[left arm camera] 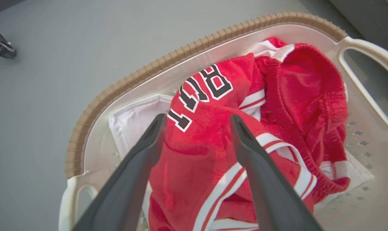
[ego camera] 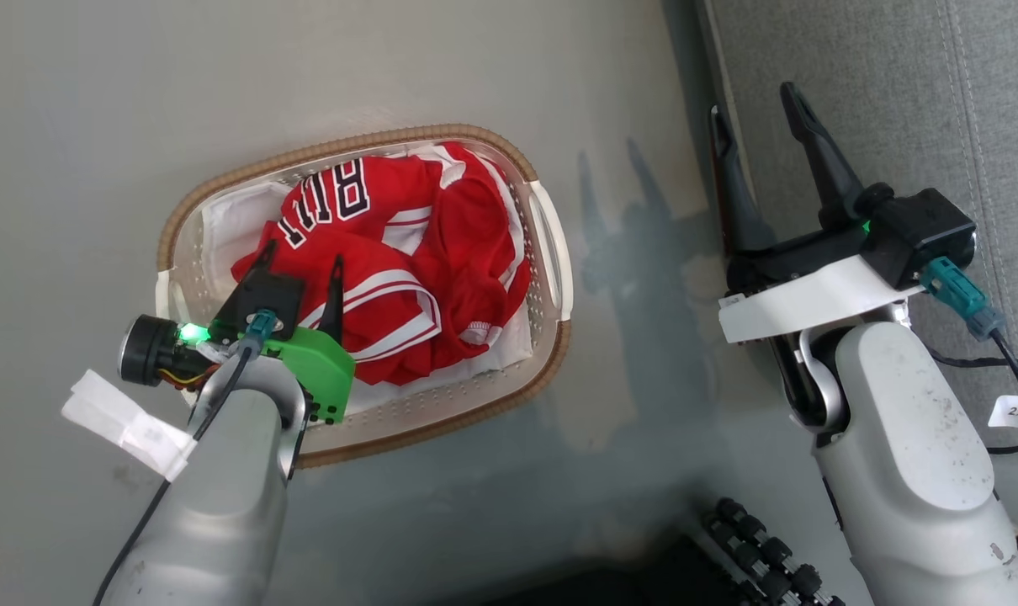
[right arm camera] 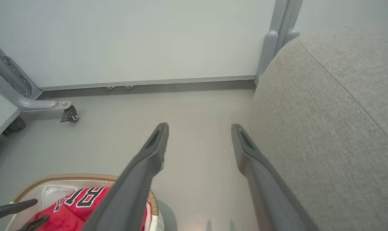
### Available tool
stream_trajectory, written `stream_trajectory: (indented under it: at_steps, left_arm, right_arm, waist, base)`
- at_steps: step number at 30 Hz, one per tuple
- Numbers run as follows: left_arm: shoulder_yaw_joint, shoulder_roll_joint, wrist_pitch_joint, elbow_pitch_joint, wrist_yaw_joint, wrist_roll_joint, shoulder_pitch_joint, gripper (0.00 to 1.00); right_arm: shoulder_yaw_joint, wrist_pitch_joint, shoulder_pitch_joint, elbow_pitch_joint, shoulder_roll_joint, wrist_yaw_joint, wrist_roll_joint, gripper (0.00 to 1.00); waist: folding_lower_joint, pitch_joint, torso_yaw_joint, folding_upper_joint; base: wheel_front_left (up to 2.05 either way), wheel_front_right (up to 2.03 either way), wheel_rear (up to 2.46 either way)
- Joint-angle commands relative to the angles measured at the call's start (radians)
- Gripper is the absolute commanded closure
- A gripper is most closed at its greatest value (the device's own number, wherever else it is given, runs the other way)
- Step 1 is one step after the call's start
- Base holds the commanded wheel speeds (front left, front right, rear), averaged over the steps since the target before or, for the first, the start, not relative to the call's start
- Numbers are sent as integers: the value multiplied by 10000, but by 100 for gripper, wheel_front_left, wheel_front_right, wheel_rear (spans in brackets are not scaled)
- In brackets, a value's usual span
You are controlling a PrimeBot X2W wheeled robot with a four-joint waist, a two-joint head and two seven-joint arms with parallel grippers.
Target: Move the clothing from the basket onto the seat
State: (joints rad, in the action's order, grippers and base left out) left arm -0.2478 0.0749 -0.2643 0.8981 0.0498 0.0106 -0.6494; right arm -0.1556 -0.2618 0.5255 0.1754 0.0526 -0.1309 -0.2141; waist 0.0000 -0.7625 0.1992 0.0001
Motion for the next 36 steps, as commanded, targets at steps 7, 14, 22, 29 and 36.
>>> stream_trajectory:
  at_steps: [7, 14, 22, 29, 36]
  left_arm:
    - [-176, 135, -5, 1647, -351, 204, -1294, 0]
    - [-185, 112, 17, 2906, -583, 64, -2095, 0]
    - [-210, 10, 404, 3633, -191, -238, -2665, 0]
    - [-339, -52, 1024, 3846, 116, -397, -2786, 0]
    - [-568, -80, 1258, 3885, 206, -383, -2763, 0]
  right_arm:
    - [-76, -48, 192, 68, 4, 3, -141, 0]
    - [-252, -46, 186, 153, 6, 3, -278, 0]
    - [-445, -46, 253, 168, 7, 3, -357, 0]
    - [-544, -46, 274, 87, 6, 3, -469, 0]
    - [-641, -46, 284, 82, 5, 3, -528, 0]
  waist:
    - [0, -506, 140, -1]
    - [0, -645, 133, -1]
    - [0, -798, 174, -1]
    - [0, -922, 268, -1]
    - [0, -993, 328, -1]
  base:
    - [0, 0, 0]
    - [0, 0, 0]
    - [0, 0, 0]
    - [0, 0, 0]
    - [0, 0, 0]
